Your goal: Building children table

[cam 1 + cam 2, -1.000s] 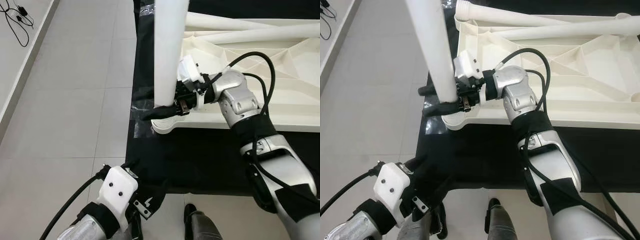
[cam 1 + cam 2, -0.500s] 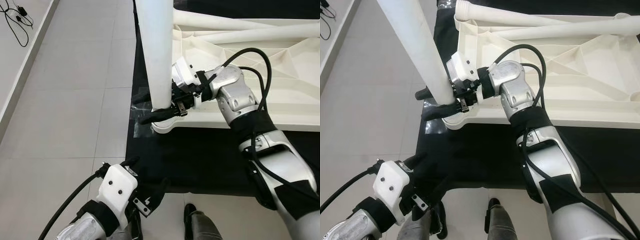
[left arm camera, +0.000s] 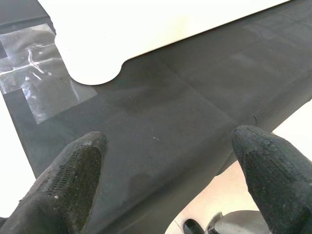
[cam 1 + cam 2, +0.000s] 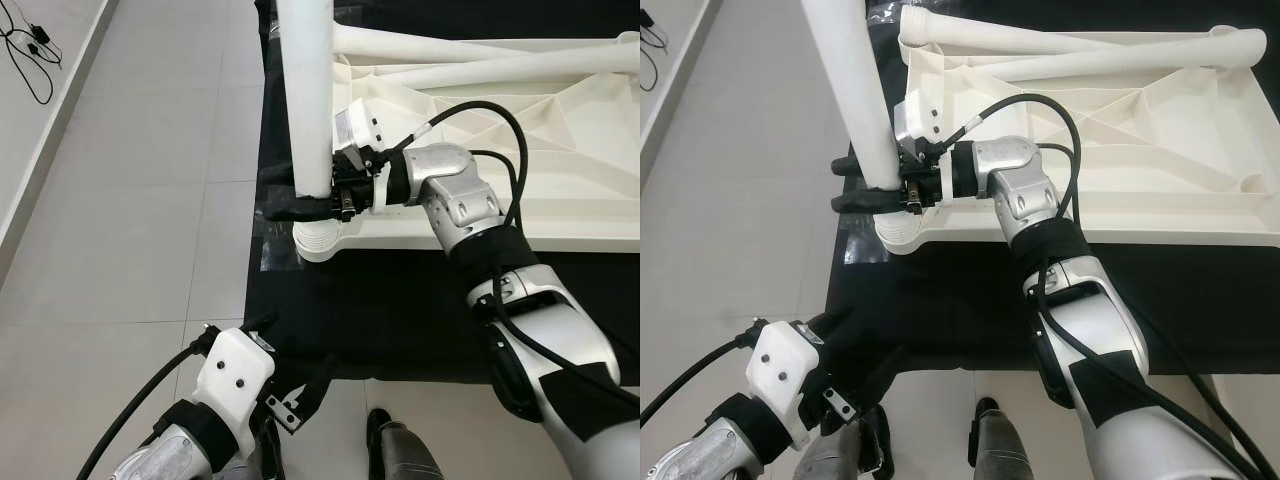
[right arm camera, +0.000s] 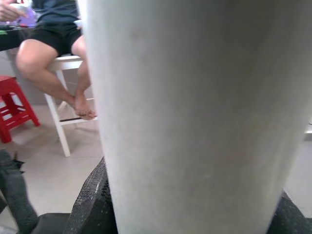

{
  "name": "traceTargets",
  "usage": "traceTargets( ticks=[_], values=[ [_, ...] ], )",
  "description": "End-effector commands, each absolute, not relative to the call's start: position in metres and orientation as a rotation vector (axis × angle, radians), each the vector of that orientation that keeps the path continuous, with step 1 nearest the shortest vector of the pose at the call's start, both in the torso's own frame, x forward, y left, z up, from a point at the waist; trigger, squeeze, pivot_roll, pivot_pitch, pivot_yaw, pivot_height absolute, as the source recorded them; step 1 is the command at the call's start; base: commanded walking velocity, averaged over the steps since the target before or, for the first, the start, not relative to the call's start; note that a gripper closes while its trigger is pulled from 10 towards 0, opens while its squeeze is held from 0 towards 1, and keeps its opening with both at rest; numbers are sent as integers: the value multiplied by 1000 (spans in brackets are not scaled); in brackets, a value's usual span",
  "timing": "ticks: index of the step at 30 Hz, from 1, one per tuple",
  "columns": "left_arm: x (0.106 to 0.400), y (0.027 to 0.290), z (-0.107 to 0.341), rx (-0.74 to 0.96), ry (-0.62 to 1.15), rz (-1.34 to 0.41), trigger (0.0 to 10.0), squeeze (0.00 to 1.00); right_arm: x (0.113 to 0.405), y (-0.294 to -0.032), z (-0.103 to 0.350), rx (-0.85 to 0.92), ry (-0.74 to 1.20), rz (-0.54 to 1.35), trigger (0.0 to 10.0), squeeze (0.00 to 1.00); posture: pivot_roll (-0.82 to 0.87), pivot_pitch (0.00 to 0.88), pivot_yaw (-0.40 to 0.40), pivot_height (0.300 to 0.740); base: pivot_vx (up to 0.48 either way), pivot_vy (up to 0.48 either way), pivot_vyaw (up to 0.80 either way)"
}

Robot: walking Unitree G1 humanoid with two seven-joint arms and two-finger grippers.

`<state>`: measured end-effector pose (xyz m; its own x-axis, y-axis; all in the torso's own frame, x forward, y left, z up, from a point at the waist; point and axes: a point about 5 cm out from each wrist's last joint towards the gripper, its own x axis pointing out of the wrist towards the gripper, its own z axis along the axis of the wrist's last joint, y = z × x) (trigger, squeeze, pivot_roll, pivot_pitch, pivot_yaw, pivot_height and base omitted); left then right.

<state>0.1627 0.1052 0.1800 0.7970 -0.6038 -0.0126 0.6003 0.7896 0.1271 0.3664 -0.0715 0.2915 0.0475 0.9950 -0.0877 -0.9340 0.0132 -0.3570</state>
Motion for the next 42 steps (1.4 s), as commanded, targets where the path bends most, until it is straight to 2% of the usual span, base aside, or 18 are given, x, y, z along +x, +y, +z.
traceTargets(
  ticks=[1,14,15,16,17,18,19,20,21,23,26,30,36,42],
  values=[
    [161,106,174,129,3,-649,10000,0,370,-79,265,-328,-95,1474,10000,0,65,389,12,740,0,0,0],
    [164,106,170,131,5,-646,10000,0,372,-90,250,-268,-94,1269,10000,0,32,361,-11,740,0,0,0],
    [164,106,170,132,5,-641,10000,0,372,-94,243,-231,-71,1153,10000,0,25,355,-24,740,0,0,0],
    [165,107,169,136,5,-620,10000,0,361,-93,222,-180,-43,837,10000,0,29,341,-34,740,0,0,0],
    [166,110,170,131,2,-585,10000,0,331,-95,192,-215,-4,626,10000,0,33,330,-36,740,0,0,0],
    [166,110,170,131,2,-585,10000,0,331,-95,192,-215,-4,626,10000,0,33,330,-36,740,0,0,0],
    [167,113,171,126,0,-561,10000,0,306,-101,179,-235,12,474,10000,0,36,329,-36,740,0,0,0],
    [167,113,171,126,0,-561,10000,0,306,-101,179,-235,12,474,10000,0,36,329,-36,740,0,0,0],
    [170,117,172,123,-3,-526,10000,0,291,-101,165,-194,67,385,10000,0,39,327,-19,740,0,0,0],
    [175,121,173,107,-8,-489,10000,0,291,-93,164,-183,60,377,10000,0,47,315,-9,740,0,0,0],
    [183,132,177,128,-31,-431,10000,0,311,-69,178,-125,-2,363,10000,0,63,284,-12,740,0,0,0],
    [188,138,180,139,-44,-409,10000,0,319,-62,180,-102,-1,363,10000,0,75,264,-17,740,0,0,0],
    [205,166,208,176,-161,-284,10000,0,319,-66,181,-43,39,280,10000,0,84,216,-11,740,0,0,0],
    [220,176,243,156,-283,-303,10000,0,315,-72,176,-38,59,234,10000,0,81,188,3,740,0,0,0]
  ],
)
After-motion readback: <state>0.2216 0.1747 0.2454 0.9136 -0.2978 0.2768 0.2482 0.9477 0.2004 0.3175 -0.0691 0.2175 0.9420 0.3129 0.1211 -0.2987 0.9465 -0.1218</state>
